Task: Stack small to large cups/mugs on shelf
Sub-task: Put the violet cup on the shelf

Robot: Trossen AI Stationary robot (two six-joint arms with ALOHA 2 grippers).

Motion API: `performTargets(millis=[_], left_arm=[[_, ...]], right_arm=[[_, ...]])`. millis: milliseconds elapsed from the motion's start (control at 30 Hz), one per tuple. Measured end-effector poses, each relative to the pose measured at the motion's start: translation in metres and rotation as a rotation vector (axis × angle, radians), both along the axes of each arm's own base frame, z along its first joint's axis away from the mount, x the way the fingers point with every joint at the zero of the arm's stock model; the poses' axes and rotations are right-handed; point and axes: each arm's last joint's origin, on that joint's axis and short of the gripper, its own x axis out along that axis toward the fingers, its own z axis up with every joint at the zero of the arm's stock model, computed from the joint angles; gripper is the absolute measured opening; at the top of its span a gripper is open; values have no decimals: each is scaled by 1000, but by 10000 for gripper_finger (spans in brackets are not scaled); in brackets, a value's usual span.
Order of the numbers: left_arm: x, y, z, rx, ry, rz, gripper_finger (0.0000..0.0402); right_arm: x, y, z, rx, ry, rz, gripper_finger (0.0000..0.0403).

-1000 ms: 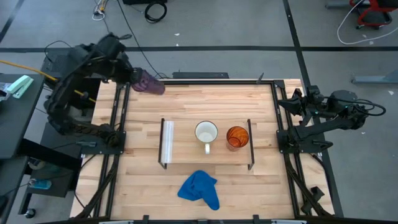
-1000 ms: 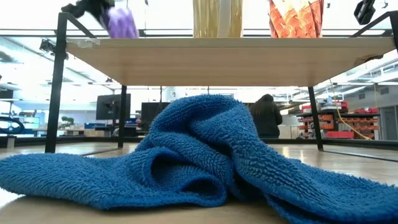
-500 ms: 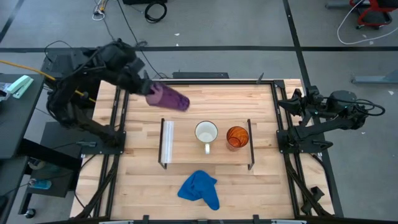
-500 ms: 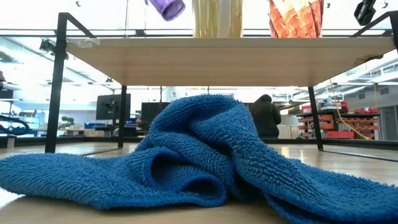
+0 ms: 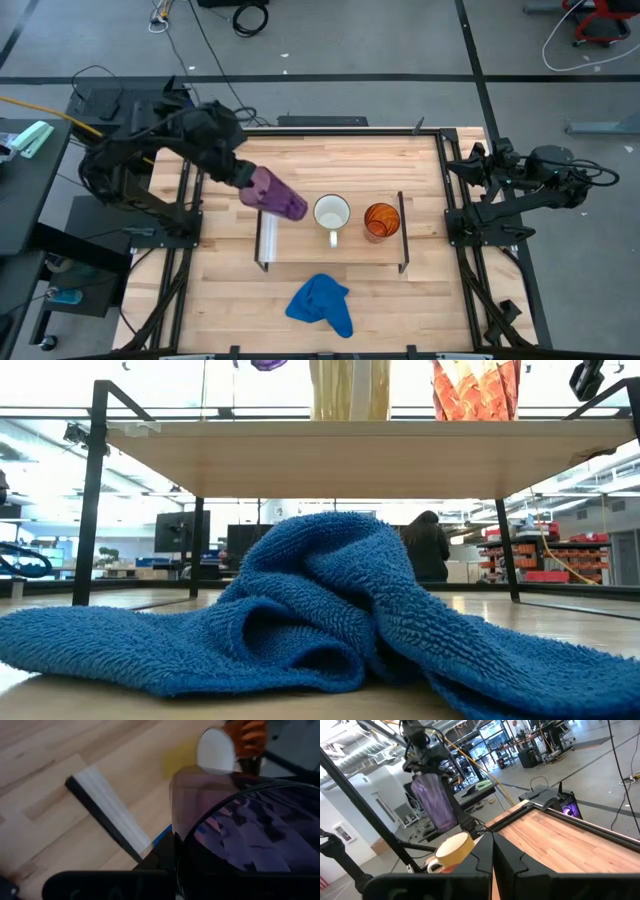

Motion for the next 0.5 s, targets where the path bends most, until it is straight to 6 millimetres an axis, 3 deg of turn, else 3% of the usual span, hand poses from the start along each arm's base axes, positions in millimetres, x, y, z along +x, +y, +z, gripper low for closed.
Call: performTargets(millis=[500], left_arm=[[24,-2,-60,-9,268,36,12]], right_arm=[[0,0,-4,4,35,0,10]])
